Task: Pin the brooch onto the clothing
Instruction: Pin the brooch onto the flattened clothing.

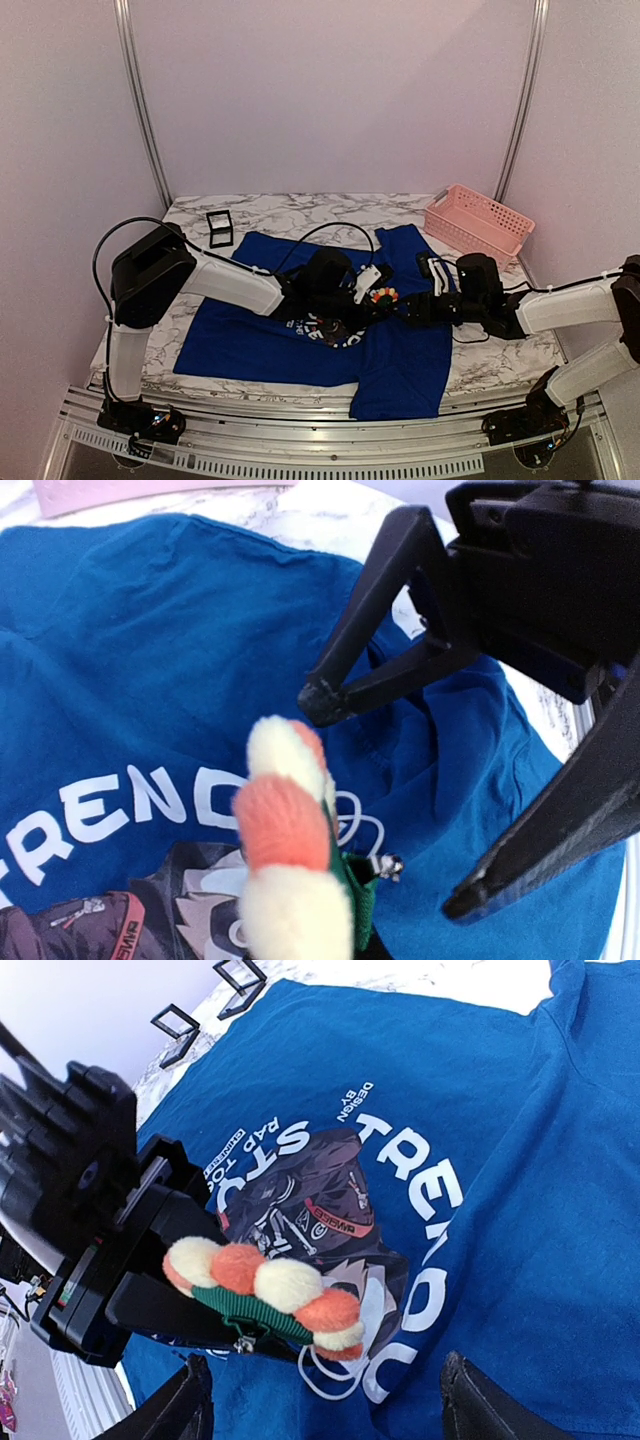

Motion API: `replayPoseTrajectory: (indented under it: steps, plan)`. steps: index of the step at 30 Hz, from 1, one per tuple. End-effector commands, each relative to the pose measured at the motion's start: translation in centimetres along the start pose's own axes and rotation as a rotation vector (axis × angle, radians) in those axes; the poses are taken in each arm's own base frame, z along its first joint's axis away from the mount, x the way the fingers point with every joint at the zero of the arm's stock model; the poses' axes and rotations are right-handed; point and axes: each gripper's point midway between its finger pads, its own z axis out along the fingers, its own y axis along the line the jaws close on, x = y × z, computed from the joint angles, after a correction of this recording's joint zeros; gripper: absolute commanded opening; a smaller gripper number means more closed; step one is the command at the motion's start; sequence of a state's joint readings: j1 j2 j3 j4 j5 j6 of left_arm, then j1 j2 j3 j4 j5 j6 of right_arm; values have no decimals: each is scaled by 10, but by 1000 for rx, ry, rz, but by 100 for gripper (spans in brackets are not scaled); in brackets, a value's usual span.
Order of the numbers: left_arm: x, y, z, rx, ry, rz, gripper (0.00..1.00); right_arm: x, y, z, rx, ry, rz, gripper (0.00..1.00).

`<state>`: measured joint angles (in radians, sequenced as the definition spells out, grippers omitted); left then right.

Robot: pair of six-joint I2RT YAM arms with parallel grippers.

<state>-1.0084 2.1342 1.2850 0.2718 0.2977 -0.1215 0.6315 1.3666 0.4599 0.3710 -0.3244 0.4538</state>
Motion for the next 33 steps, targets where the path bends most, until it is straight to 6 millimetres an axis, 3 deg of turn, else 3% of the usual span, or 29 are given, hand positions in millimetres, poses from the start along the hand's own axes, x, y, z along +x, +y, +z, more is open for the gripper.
replayPoseTrajectory:
  steps: [1, 9, 14, 33]
  plan:
    - [-22, -8, -7, -20, -45, 13, 0, -13, 2, 11, 9, -37, 10, 76]
    - [-20, -9, -6, -16, -40, 20, 0, -17, -1, 13, 14, -66, 38, 74]
    - [-21, -7, -7, -23, -44, 24, 0, -8, -8, 17, 47, -28, 57, 68]
    - [-22, -6, -8, -26, -42, 24, 0, 11, -29, -4, 168, 10, 58, 66]
